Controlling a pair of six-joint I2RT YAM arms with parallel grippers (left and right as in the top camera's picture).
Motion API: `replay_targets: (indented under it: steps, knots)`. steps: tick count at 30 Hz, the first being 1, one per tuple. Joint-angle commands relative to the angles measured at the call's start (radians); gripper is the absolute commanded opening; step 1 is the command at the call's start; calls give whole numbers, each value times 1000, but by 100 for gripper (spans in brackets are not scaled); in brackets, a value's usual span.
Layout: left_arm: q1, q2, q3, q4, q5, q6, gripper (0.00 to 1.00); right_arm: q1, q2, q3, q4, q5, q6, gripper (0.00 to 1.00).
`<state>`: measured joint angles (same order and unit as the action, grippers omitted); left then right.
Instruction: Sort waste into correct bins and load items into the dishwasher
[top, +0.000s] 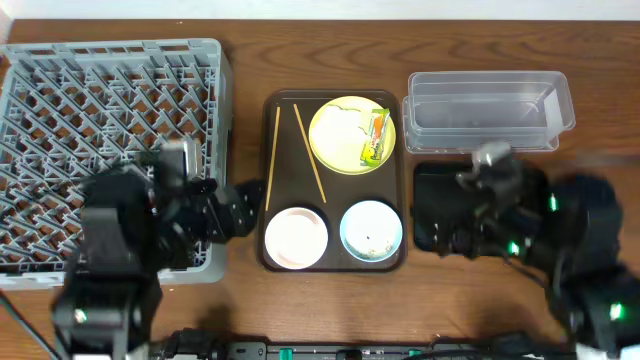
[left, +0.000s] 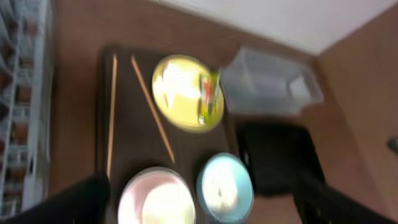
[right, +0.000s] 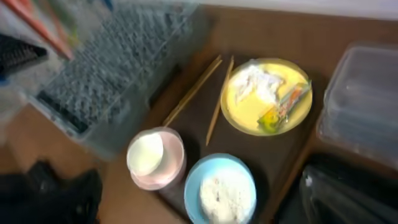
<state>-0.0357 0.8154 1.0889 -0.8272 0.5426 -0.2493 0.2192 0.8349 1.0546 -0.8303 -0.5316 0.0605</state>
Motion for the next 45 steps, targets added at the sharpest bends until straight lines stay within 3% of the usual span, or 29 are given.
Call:
replay_targets:
  steps: [1, 7, 16, 22, 27, 32, 36, 45]
  knots:
    - [0, 89, 142, -77, 26, 61, 94, -3, 145, 190, -104, -16, -146, 99]
    - [0, 105, 165, -100, 71, 50, 94, -3, 261, 275, -201, -39, -8, 99]
    - [-13, 124, 164, -156, 62, 58, 94, 36, 356, 275, -230, -40, -6, 99]
    - [-87, 202, 165, -168, 40, 58, 94, 163, 589, 323, -232, 263, 29, 98]
    - [-100, 222, 165, -167, 40, 58, 94, 203, 805, 470, -200, 364, 59, 84]
    - [-100, 223, 164, -173, 40, 58, 94, 204, 937, 489, -48, 457, 153, 68]
    - [-100, 223, 164, -182, 40, 57, 94, 206, 1037, 489, 45, 474, 183, 66]
    - [-100, 223, 164, -182, 40, 57, 94, 208, 1236, 489, 158, 513, 249, 53]
